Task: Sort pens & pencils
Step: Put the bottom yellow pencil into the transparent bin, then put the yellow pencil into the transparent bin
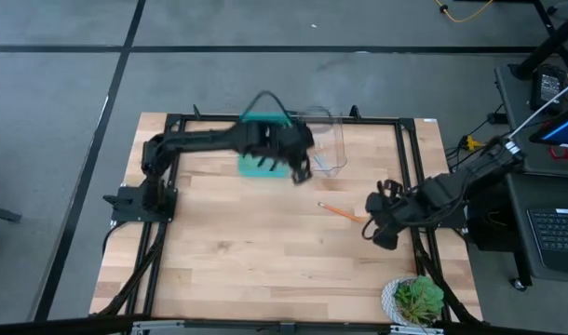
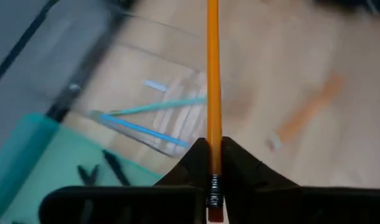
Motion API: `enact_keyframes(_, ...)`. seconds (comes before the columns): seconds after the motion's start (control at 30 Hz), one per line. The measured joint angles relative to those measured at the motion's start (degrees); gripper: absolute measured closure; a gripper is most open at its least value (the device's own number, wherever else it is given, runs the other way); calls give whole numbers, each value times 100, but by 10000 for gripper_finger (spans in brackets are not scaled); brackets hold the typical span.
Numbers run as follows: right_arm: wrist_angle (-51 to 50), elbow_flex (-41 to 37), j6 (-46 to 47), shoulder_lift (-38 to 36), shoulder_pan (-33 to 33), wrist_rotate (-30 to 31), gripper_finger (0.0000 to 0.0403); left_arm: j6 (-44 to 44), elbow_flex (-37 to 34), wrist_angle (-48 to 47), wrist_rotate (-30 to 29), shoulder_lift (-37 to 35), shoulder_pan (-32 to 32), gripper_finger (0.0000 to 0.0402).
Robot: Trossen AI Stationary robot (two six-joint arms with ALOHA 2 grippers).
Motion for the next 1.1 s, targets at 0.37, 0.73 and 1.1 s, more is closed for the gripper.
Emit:
enact_keyframes(0.37, -765, -35, -121, -1032, 0, 50, 344, -1771, 7, 879, -34, 327, 860, 385)
enact_keyframes(0.73, -1161, -42, -475, -1718, -2, 55, 344, -2883, 13, 1475, -423, 1258, 769, 385)
enact_keyframes(1.1, -1350, -42, -499, -2010, -2, 49, 344, -2970, 7, 1453, -226, 1423, 950, 325)
